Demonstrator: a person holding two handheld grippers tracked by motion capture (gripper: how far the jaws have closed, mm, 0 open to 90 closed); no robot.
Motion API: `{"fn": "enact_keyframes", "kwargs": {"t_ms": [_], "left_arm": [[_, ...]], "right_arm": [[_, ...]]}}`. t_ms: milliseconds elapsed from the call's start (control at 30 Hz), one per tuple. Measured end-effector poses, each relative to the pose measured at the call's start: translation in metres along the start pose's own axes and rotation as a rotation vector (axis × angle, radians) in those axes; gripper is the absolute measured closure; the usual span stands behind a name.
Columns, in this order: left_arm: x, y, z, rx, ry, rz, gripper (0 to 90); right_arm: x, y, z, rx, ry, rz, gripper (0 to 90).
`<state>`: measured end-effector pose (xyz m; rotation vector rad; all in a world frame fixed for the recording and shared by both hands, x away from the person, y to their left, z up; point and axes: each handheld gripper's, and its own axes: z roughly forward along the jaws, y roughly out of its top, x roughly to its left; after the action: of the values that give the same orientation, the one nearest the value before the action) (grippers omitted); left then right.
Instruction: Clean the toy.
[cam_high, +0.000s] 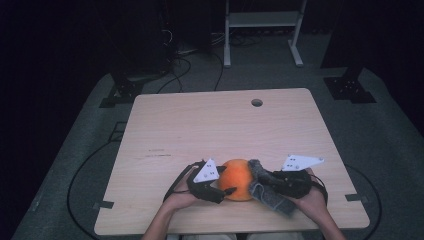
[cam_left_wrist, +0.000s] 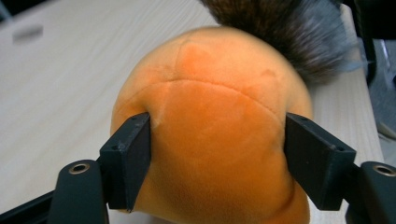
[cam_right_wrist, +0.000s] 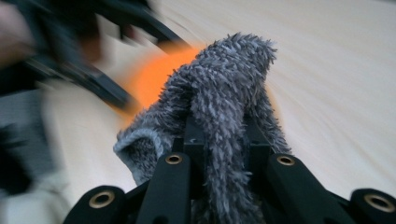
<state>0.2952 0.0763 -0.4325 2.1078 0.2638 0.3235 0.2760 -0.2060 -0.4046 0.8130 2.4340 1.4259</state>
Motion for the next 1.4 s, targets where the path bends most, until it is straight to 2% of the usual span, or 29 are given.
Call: {"fn": "enact_keyframes", "kwargs": {"t_ms": [33,67,100,133,167,200,233,300,333,400,467,533,567,633,667,700,733,767,833,867,900,967,1033,1100,1167,1233,1300,1367,1400], "left_arm": [[-0.001,0.001,-0.001,0.002,0.001,0.007,25.0],[0.001,0.002,-0.002,0.005,0.002,-0.01,20.9],[0.004,0.0,-0.003,0.009,0.006,-0.049,16.4],[0.007,-0.002,-0.001,0.025,0.008,-0.1,10.3],[0.01,-0.005,0.001,0.043,-0.015,-0.153,6.6],[0.011,-0.007,0.004,0.058,-0.04,-0.187,6.5],[0.01,-0.008,0.005,0.049,-0.045,-0.198,7.6],[0.008,-0.005,0.004,0.025,-0.043,-0.169,15.3],[0.007,-0.003,0.003,0.018,-0.023,-0.145,20.8],[0.005,0.003,-0.001,0.002,0.013,-0.105,27.7],[0.002,0.008,-0.003,-0.012,0.009,-0.055,30.0],[0.001,0.009,-0.002,0.004,0.003,-0.044,27.1],[0.002,0.008,-0.001,0.006,0.0,-0.06,23.1],[0.007,0.005,0.003,0.019,0.027,-0.153,10.8],[0.01,0.004,0.005,0.027,0.012,-0.204,4.7],[0.01,0.003,0.008,0.031,-0.019,-0.216,4.5],[0.008,0.003,0.01,0.036,-0.02,-0.192,6.9],[0.004,0.004,0.011,0.043,-0.02,-0.166,10.2],[0.0,0.008,0.009,0.034,-0.001,-0.127,16.2],[-0.001,0.009,0.008,0.03,0.004,-0.106,21.0],[-0.005,0.01,0.007,0.033,0.014,-0.057,22.5],[-0.011,0.013,0.008,0.037,0.019,-0.006,23.3],[-0.016,0.017,0.009,0.048,0.023,0.05,23.2],[-0.019,0.017,0.009,0.1,0.038,0.115,23.5],[-0.017,0.011,0.01,0.118,0.047,0.11,24.7],[-0.014,0.006,0.011,0.125,0.041,0.09,24.8],[-0.009,0.005,0.008,0.101,0.015,0.062,23.7],[-0.005,0.011,0.004,0.03,-0.006,0.011,15.8],[-0.005,0.013,0.002,-0.025,-0.004,-0.01,13.7]], "right_arm": [[0.006,0.005,0.003,0.018,-0.013,-0.034,76.0],[0.01,0.007,0.007,0.041,-0.022,-0.063,75.8],[0.011,0.005,0.012,0.056,-0.028,-0.073,75.8],[0.008,0.0,0.015,0.06,-0.028,-0.061,75.7],[0.004,-0.005,0.017,0.055,-0.013,-0.037,75.8],[0.001,-0.01,0.017,0.048,0.002,-0.012,75.8],[-0.001,-0.013,0.016,0.046,0.005,-0.003,75.7],[0.0,-0.015,0.013,0.07,-0.023,-0.029,75.7],[0.0,-0.014,0.01,0.08,-0.034,-0.036,75.7],[0.003,-0.006,0.001,0.06,-0.043,-0.041,75.9],[0.007,0.003,-0.004,0.02,-0.005,-0.056,75.9],[0.01,0.004,0.001,0.041,-0.007,-0.078,75.8],[0.009,0.002,0.003,0.057,-0.01,-0.081,75.8],[0.002,-0.008,0.009,0.08,-0.019,-0.065,75.9],[-0.001,-0.012,0.009,0.084,-0.028,-0.056,75.9],[-0.001,-0.014,0.008,0.096,-0.052,-0.073,75.8],[0.002,-0.013,0.006,0.122,-0.084,-0.116,75.7],[0.004,-0.012,0.005,0.135,-0.093,-0.135,75.7],[0.008,-0.006,0.0,0.149,-0.093,-0.142,76.0],[0.01,-0.001,-0.006,0.132,-0.092,-0.147,76.1],[0.013,0.004,-0.01,0.116,-0.086,-0.152,76.1],[0.025,0.019,-0.015,0.087,-0.066,-0.188,76.1],[0.043,0.03,-0.008,0.121,-0.066,-0.278,75.9],[0.052,0.031,0.006,0.153,-0.059,-0.323,75.6],[0.044,0.024,0.013,0.155,-0.058,-0.31,75.8],[0.032,0.015,0.011,0.155,-0.074,-0.259,75.8],[0.019,0.006,0.004,0.142,-0.082,-0.189,75.8],[0.013,0.0,0.002,0.123,-0.073,-0.143,75.9],[0.014,-0.001,0.002,0.117,-0.078,-0.138,76.0]]}}
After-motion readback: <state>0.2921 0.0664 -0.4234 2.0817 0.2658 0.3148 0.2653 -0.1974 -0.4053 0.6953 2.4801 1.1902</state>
